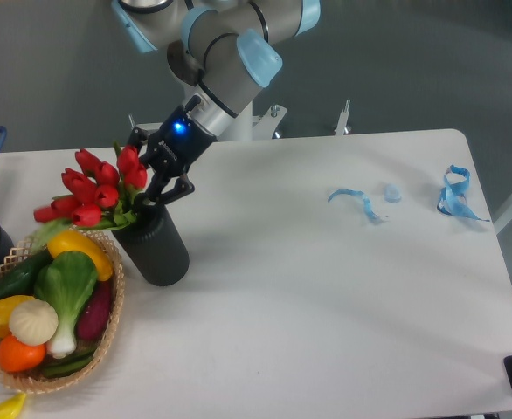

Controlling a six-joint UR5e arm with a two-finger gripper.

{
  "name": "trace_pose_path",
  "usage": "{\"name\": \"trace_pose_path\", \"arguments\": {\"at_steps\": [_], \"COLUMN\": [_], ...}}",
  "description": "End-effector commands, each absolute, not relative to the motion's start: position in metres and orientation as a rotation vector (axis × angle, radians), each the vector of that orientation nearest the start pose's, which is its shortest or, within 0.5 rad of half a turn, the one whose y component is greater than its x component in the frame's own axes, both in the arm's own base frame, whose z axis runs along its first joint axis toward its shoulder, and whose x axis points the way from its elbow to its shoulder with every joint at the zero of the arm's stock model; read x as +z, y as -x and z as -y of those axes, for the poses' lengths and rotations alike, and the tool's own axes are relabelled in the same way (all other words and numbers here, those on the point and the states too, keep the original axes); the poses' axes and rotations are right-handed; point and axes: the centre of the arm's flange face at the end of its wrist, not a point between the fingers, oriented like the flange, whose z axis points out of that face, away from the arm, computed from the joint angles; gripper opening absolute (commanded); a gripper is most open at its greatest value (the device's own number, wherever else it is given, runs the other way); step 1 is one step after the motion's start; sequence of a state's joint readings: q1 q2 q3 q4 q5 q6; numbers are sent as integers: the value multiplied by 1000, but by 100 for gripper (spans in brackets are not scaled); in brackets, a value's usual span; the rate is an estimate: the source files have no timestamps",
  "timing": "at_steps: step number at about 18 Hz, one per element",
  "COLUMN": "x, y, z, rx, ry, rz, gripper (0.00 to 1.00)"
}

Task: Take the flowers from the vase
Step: 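Close the gripper around the tulip stems just above the vase rim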

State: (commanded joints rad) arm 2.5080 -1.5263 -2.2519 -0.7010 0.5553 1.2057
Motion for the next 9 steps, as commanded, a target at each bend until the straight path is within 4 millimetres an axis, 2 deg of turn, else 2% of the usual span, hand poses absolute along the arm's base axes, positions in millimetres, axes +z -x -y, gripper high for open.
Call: {"name": "trace_pose_path", "arguments": {"at_steps": [4, 6, 9], "x": [336, 346, 367], "y": [199, 200, 211], "z": [-412, -414, -413], "rx": [-323, -327, -337], "ry": [2075, 2048, 2005], "rz": [-419, -413, -356], "gripper": [0, 0, 0]}}
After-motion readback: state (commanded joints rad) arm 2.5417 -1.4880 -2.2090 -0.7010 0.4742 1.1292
